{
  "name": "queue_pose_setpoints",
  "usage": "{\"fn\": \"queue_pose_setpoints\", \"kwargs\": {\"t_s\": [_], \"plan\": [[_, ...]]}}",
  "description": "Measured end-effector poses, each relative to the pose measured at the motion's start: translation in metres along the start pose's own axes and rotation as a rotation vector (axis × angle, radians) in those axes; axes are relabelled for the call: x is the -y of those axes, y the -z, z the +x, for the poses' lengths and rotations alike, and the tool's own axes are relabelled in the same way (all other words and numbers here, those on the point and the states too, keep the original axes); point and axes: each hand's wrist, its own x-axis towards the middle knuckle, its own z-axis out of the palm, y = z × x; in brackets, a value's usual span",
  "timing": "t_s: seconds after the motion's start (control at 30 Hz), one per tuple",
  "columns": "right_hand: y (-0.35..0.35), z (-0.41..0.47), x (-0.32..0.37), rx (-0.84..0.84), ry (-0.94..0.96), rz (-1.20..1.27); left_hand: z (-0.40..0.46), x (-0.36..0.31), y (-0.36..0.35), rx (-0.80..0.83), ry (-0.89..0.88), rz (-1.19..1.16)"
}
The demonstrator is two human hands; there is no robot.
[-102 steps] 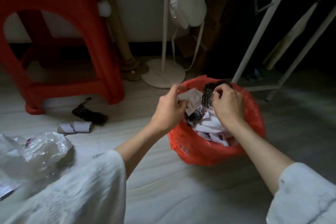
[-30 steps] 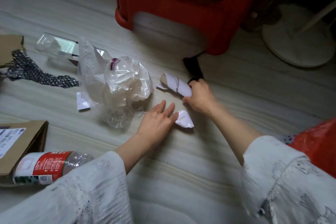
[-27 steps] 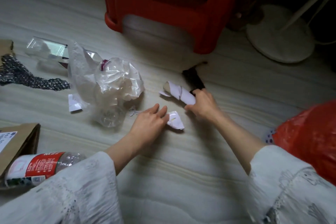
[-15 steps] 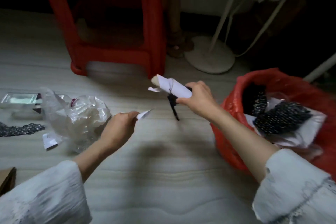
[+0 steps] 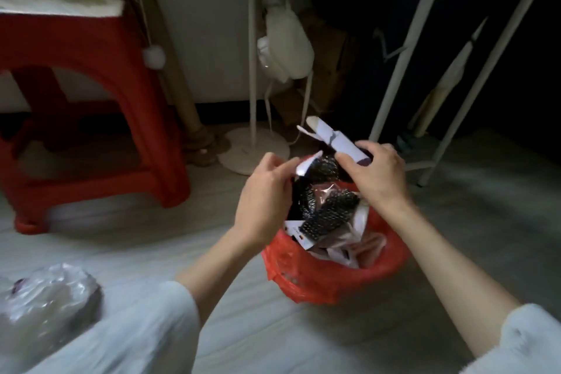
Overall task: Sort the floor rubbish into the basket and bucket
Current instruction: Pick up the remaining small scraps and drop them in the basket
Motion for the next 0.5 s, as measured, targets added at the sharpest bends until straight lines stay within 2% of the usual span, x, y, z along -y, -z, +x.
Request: {"fn": "queue_pose_setpoints", "kwargs": {"t_s": [0.07,0.17,0.23,0.37,0.5], "plan": [[0.000,-0.007,-0.027,0.051,-0.050,-0.106,-0.008,-0.005,-0.019,0.134,-0.013,0.125],[-0.008,-0.019,-0.058,0.258,-0.037,-0.271,-0.025,0.001,-0.043,0.500,0.026,0.465],[-0.009,-0.025,-0.064,0.325,-0.038,-0.290,-0.033,0.007,-0.049,0.657,0.047,0.543],[-0.010,-0.026,-0.056,0.354,0.035,-0.367,-0.031,0.019,-0.038,0.568,-0.005,0.428],[-0.024,-0.027,-0.034,0.340,0.136,-0.360,-0.032,0.043,-0.013,0.503,0.031,0.324]]}}
